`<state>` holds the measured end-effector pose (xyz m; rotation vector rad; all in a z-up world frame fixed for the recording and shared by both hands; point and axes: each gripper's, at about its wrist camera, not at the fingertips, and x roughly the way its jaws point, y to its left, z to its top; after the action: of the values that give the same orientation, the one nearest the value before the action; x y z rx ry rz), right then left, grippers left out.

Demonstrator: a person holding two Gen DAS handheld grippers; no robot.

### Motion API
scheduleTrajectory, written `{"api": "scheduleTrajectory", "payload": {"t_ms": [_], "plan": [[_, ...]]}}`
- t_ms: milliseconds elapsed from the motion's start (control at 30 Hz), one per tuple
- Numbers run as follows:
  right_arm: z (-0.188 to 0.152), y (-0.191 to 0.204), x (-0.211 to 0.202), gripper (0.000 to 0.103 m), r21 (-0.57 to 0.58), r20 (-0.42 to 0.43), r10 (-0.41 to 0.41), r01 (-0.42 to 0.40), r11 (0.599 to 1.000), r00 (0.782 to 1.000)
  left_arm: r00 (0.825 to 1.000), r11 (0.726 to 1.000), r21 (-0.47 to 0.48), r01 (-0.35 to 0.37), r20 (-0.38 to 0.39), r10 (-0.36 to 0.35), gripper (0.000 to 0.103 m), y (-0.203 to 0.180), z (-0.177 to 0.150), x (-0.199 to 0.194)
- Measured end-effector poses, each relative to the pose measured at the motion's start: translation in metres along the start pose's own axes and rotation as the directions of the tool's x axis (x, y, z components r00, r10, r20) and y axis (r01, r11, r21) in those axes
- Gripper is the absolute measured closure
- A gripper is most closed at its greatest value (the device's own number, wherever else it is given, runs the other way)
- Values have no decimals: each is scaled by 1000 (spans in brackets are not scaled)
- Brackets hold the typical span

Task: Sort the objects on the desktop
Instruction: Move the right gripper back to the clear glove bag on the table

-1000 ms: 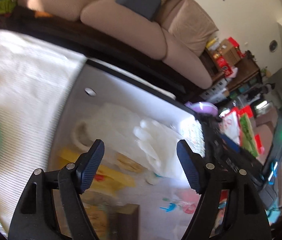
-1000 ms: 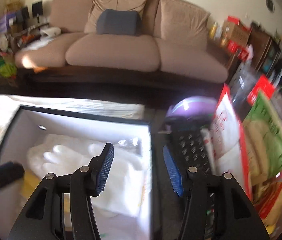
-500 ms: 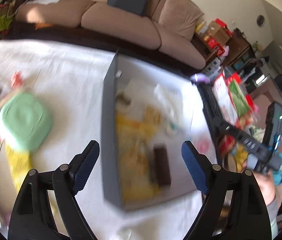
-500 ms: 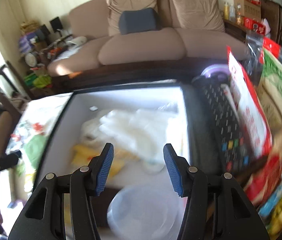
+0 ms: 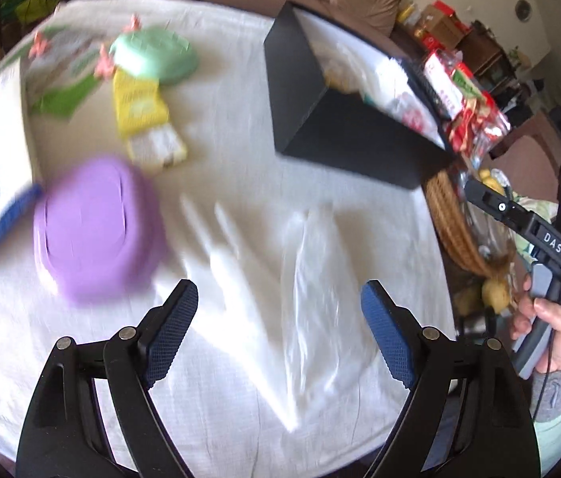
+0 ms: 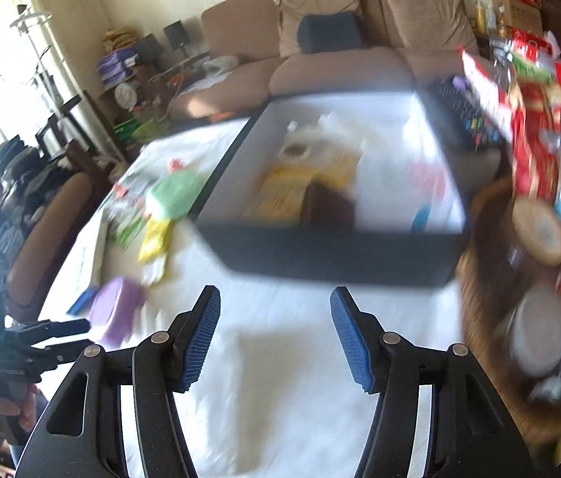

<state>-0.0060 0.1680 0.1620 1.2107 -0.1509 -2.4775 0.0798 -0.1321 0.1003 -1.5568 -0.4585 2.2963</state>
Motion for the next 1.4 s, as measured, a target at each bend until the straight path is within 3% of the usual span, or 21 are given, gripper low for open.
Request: {"api": "scheduleTrajectory", "payload": {"t_ms": [233,367,500,800,867,1033,1400], "plan": [[-77,26,17,43,83,-67,46,-40,996,997,998,996,-81,37,-51,-41,20,21,-68,24],[-109,29,30,43,135,-90,55,-43,990,994,997,993,-102,53,-48,-58,20,33,-84,25],[-126,33,36,43,149,-96,60,-46,988,994,998,996,-65,58,-31,-60,20,41,-84,12],[-116,47,47,39,90,-73,30,-23,996,997,999,995,90,37,-6,-37,20,43,-60,5],[-111,54,54,34,62,-71,25,-21,998,997,997,995,73,73,3,-73,20,46,-57,5],[-95,65,72,33,32,-67,37,-35,999,997,991,990,-47,131,-12,-132,20,67,-49,15],[-88,83,125,32,-33,-139,-20,16,999,990,987,975,-154,158,-7,-161,20,89,-40,25]]}}
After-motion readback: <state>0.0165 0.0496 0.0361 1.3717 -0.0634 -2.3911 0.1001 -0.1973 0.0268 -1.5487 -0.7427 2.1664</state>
